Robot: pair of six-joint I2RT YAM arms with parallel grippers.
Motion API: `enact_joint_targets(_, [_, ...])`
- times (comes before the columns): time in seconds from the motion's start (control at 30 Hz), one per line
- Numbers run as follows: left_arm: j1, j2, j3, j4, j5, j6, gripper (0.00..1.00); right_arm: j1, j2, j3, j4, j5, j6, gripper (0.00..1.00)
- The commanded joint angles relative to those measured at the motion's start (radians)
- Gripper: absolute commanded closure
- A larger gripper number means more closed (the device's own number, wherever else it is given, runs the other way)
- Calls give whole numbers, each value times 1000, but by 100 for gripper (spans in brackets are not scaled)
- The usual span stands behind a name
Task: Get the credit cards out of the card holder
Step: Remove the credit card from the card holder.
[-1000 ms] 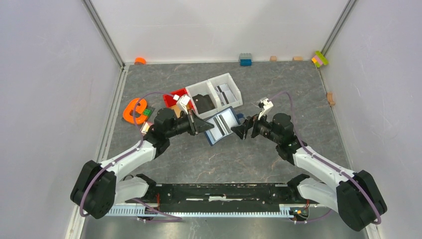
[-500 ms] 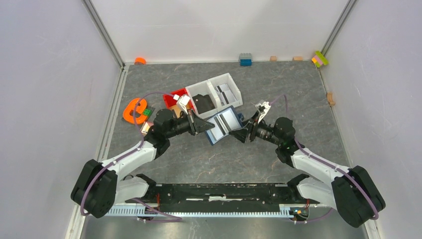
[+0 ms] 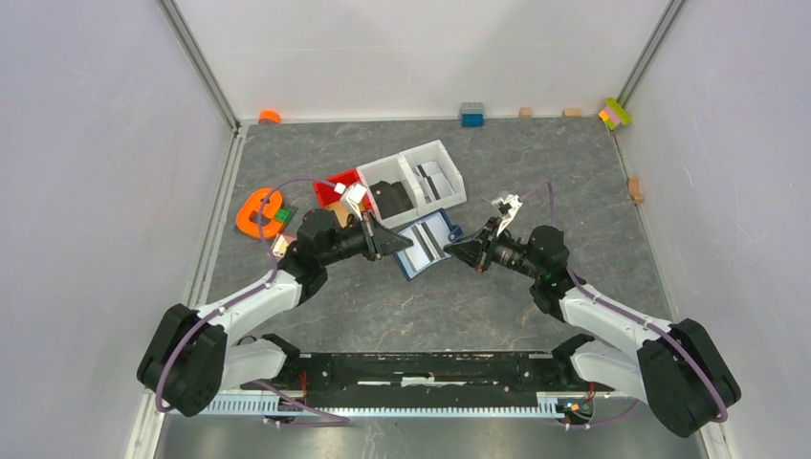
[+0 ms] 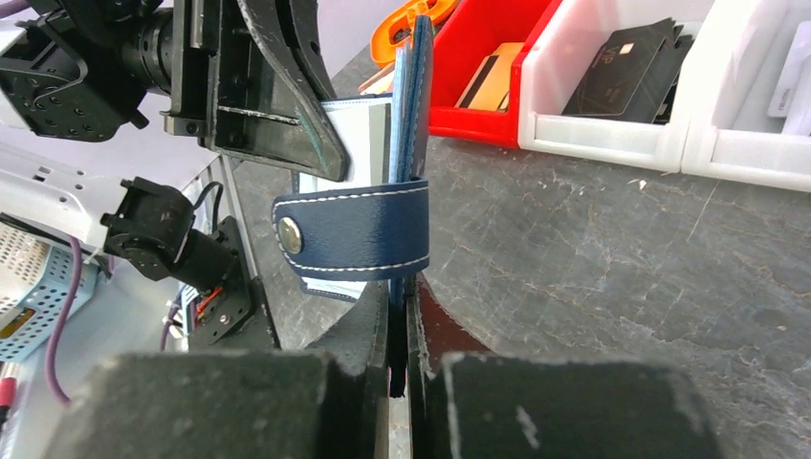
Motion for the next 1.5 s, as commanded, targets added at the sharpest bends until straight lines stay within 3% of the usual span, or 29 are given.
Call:
enact_joint_targets(0.0, [5,-13,48,-151,-146,48,79,-4,14,0,69,-30,26,100])
enact_joint_targets(0.07, [4,-17,73,-270,-249,78,60,-4,20,0,73,-30,34,100])
enact_joint_targets(0.1, [5,-19,87,-323,-286,89,56,-5,23,-3,76,-30,38,100])
enact_joint_targets(0.23, [4,-44,86,-349,-317,102,50,-10,29,-7,73,-12,46,100])
enact_joint_targets(0.47, [5,-181,27,-296,-343,106,51,-19,30,-31,99,21,72,100])
enact_joint_targets(0.63, [5,-237,-44,-131,-260,83,54,-20,18,-39,113,25,71,100])
enact_joint_targets(0.73, [-1,-211,-49,-38,-159,67,62,-22,15,-44,121,28,76,100])
enact_joint_targets(1.0, [-39,-23,-26,201,41,-24,62,-21,71,-79,370,-96,215,100])
enact_joint_targets(1.33, [-50,100,-1,316,125,-99,63,-21,153,-91,575,-177,329,100])
enact_joint_targets(1.47, [-52,110,-3,347,141,-112,58,-18,176,-90,607,-190,353,100])
